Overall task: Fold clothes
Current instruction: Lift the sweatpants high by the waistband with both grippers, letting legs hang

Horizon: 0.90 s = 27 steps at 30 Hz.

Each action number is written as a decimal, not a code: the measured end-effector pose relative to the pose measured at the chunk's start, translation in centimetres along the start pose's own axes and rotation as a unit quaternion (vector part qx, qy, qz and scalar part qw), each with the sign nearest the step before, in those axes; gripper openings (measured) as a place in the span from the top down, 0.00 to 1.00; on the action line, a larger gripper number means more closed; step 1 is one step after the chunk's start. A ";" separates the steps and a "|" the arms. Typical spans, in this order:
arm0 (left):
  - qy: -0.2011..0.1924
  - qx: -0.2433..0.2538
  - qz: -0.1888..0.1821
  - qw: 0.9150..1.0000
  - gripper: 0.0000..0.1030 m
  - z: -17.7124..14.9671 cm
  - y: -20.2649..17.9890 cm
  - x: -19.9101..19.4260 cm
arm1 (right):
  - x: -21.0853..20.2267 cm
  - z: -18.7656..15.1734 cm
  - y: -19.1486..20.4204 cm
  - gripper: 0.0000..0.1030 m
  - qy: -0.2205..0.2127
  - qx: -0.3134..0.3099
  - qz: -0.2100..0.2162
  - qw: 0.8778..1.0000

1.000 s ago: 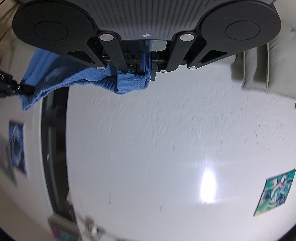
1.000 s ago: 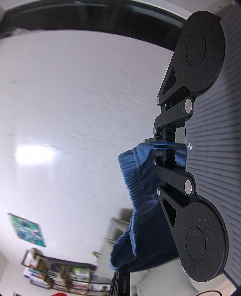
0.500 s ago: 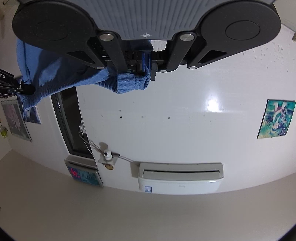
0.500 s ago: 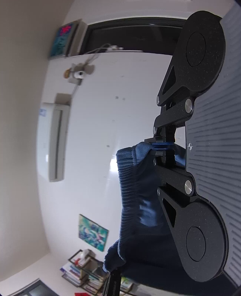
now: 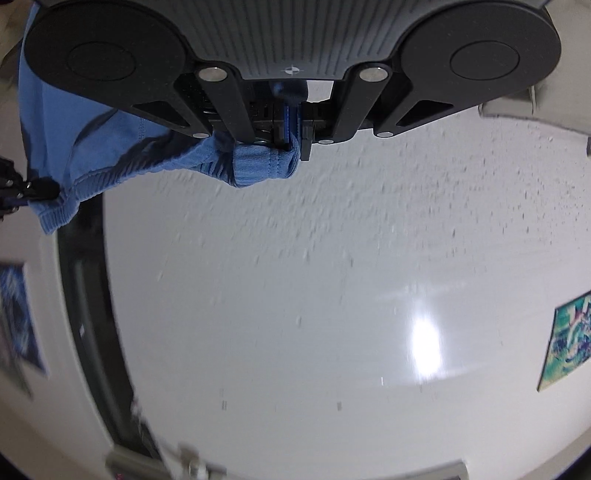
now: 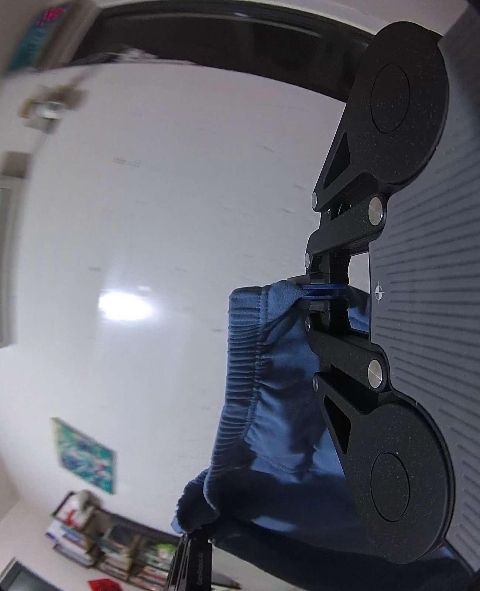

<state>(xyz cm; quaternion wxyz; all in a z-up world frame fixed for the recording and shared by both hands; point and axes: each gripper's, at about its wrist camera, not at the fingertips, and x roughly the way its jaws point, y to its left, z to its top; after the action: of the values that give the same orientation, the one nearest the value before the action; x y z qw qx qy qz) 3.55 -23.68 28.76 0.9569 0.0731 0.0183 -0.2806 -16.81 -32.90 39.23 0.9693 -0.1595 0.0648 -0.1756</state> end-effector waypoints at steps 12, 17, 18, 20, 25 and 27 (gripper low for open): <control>-0.187 0.056 0.084 0.977 0.97 13.0 2.4 12.0 | 18.4 7.8 -5.3 0.98 -0.090 -0.047 -0.054 0.993; -0.205 0.060 0.063 0.975 0.97 10.7 2.0 10.4 | 16.1 10.2 -6.9 0.98 -0.174 -0.066 -0.052 0.981; -0.193 0.058 0.055 0.978 0.97 8.9 1.9 10.0 | 15.2 9.7 -6.9 0.98 -0.180 -0.067 -0.047 0.980; -0.171 0.058 0.048 0.982 0.97 5.9 1.6 9.4 | 13.5 7.7 -6.4 0.98 -0.179 -0.067 -0.027 0.981; -0.076 0.039 0.018 0.996 0.97 -5.9 1.2 4.9 | 9.2 0.7 -3.7 0.98 -0.135 -0.067 0.036 0.988; -0.027 0.029 0.009 0.999 0.97 -10.8 0.7 3.2 | 7.2 -4.6 -2.2 0.98 -0.090 -0.055 0.077 0.991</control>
<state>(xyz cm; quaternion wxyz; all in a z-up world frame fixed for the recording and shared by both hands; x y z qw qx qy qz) 6.74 -23.20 17.97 0.9570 0.0929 -0.0162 -0.2745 -11.67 -38.73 35.13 0.9716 -0.2221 -0.0011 -0.0816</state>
